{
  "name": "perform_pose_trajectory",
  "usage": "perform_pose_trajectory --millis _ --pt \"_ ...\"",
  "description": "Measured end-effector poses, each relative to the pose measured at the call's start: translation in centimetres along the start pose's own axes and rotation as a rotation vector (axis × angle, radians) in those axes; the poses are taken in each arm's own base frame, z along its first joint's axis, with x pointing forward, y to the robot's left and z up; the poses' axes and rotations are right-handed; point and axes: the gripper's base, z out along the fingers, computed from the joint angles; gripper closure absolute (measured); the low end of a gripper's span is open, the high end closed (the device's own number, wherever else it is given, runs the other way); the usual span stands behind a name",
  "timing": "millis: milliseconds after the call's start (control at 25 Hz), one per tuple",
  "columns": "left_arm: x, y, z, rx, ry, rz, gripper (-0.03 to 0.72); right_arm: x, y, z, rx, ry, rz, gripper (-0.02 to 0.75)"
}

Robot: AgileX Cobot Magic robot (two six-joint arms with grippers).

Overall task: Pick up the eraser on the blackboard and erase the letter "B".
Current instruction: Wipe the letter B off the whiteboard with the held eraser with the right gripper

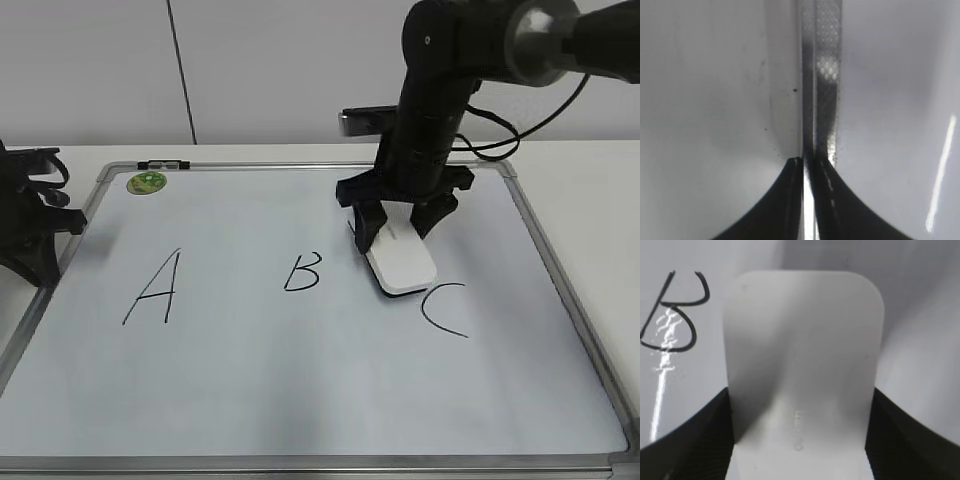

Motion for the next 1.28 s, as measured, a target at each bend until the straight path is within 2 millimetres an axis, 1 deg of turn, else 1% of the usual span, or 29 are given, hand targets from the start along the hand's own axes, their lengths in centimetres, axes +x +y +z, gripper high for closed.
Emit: perform_pose_trajectory --millis 80,240,440,560,800,920,1040,1280 --pt "0.0 0.0 0.0 0.0 0.001 0.0 0.633 -0.6 0.1 0.1 -0.005 -0.015 0.0 0.214" --pt "0.0 0.0 0.0 0.0 0.001 0.0 0.633 -1.3 0.2 0.9 -0.033 -0.019 0.009 0.214" --pt "0.0 0.0 0.0 0.0 0.001 0.002 0.633 -1.8 0.3 1.6 -0.042 -0.021 0.012 0.215" --pt "0.0 0.0 0.0 0.0 0.001 0.002 0.633 -2.2 0.2 2.3 -0.044 -0.017 0.013 0.215" --pt "0.0 0.0 0.0 0.0 0.001 0.002 0.633 -2.9 0.4 2.5 -0.053 -0.036 0.011 0.215" --pt "0.0 0.0 0.0 0.0 0.001 0.002 0.633 -3.0 0.4 3.0 -0.054 -0.03 0.01 0.215" --pt "0.0 0.0 0.0 0.0 0.001 0.002 0.633 -3.0 1.2 3.6 -0.054 -0.022 -0.006 0.215" --pt "0.0 0.0 0.0 0.0 0.001 0.002 0.633 -2.8 3.4 4.4 -0.02 -0.007 -0.071 0.215"
